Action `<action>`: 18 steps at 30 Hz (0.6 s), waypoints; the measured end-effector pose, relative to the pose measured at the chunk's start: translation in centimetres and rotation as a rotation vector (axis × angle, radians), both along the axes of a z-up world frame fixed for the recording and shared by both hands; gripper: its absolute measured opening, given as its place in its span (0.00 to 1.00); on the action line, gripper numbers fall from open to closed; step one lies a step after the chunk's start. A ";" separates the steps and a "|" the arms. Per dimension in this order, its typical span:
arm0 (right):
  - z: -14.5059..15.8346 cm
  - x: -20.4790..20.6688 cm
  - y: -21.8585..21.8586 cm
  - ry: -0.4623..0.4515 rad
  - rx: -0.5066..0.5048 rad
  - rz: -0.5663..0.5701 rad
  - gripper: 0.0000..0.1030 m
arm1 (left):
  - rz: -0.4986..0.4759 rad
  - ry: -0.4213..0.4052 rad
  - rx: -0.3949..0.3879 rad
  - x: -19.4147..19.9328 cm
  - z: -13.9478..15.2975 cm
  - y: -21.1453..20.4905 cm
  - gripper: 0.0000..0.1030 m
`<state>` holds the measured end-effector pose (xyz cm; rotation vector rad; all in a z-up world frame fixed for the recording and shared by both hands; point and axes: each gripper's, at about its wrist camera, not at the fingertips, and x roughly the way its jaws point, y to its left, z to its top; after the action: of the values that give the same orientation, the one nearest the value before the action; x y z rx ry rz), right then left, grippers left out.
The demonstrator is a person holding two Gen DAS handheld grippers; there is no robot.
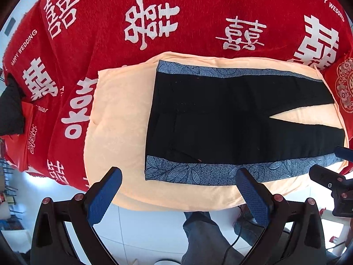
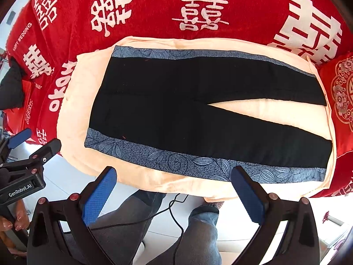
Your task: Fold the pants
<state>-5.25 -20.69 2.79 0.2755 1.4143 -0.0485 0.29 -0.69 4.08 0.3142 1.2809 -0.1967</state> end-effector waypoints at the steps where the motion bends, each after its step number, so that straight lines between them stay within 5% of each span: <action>1: 0.0 -0.1 -0.1 0.000 0.001 -0.003 1.00 | -0.003 -0.004 0.005 0.0 0.1 -0.1 1.00; 18: -0.3 0.2 -0.5 0.015 0.009 -0.008 1.00 | 0.005 -0.015 0.020 0.2 0.1 -0.1 1.00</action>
<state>-5.02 -21.15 2.47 0.2890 1.4292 -0.0505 0.53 -0.83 4.22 0.3287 1.2698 -0.1768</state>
